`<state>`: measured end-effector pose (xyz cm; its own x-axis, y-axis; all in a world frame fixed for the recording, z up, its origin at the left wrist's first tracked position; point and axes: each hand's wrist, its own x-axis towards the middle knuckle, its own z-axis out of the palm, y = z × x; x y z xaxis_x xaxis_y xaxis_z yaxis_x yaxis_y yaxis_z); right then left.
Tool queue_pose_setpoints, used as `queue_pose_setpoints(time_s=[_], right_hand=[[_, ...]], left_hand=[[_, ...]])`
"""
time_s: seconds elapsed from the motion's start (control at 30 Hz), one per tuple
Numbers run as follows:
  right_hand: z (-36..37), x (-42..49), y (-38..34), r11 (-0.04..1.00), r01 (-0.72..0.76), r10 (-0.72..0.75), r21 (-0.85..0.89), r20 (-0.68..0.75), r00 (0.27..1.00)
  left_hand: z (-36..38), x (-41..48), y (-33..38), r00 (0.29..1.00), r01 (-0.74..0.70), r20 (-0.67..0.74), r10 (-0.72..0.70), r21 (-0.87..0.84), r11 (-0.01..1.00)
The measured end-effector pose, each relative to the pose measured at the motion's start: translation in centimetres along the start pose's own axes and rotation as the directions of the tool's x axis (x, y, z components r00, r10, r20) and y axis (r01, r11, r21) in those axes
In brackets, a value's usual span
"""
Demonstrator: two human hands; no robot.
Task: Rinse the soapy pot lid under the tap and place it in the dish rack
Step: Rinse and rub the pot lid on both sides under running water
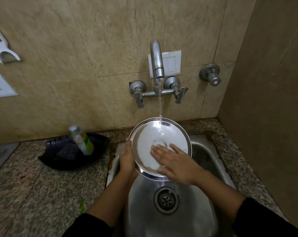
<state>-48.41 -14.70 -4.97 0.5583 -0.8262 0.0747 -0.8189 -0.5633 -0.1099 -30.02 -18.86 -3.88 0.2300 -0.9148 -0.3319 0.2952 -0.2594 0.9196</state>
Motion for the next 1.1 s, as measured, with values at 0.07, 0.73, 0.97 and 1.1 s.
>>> queue_pose_setpoints(time_s=[0.07, 0.73, 0.97, 1.1], right_hand=[[-0.2, -0.7, 1.6, 0.983, -0.179, 0.176, -0.031, -0.073, 0.982], [-5.6, 6.6, 6.5, 0.671, -0.260, 0.487, 0.695, -0.148, 0.861], [-8.0, 8.8, 2.1, 0.908, -0.005, 0.069, 0.419, -0.137, 0.988], [-7.3, 7.3, 4.0, 0.660, -0.082, 0.279, 0.747, -0.142, 0.950]], left_hand=[[-0.2, -0.1, -0.6, 1.000, 0.021, 0.023, -0.021, -0.020, 1.000], [0.1, -1.5, 2.4, 0.965, -0.163, 0.233, 0.124, 0.158, 0.974], [1.8, -1.5, 3.4, 0.919, -0.291, 0.347, 0.185, 0.285, 0.913], [0.9, -1.6, 2.5, 0.918, -0.327, 0.311, 0.246, 0.242, 0.914]])
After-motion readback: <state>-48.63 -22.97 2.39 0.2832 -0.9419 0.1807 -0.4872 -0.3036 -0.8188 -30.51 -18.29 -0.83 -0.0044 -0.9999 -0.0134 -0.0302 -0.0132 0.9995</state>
